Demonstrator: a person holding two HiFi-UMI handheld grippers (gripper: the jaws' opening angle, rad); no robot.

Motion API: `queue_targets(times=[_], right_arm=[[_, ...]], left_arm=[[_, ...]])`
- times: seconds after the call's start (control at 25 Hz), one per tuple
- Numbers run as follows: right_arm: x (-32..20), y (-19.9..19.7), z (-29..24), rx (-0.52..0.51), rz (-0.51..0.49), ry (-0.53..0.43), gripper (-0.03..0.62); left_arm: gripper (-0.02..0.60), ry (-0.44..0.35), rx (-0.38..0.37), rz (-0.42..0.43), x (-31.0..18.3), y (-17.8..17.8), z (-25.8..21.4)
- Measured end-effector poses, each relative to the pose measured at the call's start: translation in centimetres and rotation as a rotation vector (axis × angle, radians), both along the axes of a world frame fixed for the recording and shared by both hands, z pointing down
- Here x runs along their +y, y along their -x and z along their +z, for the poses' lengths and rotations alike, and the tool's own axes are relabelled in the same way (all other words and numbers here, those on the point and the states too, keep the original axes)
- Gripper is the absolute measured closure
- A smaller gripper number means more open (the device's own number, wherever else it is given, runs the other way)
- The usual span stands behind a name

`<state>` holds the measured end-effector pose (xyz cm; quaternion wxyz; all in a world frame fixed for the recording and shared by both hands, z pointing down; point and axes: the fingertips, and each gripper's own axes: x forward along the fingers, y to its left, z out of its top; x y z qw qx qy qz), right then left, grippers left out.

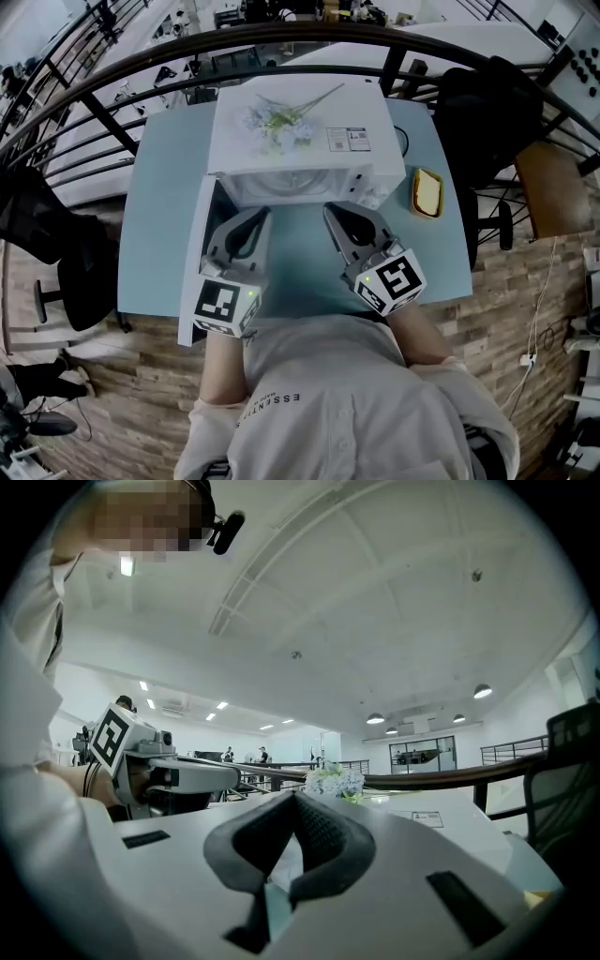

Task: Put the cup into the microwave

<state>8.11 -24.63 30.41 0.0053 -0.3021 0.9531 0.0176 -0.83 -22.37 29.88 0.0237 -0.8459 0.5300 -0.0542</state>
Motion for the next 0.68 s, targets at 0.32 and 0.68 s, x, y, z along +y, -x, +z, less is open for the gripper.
queue_targets(times=[0.32,0.68], right_arm=[[0.5,-0.4,0.2,-0.01,0.02,0.013,0.579],[0.5,-0.4,-0.2,-0.027,0.029,0.0,0.579]], left_arm=[[0.58,0.023,0.01,0.005,0.8,0.5,0.5],[0.58,-0.017,-0.001,0.033,1.3,0.2,-0.4]])
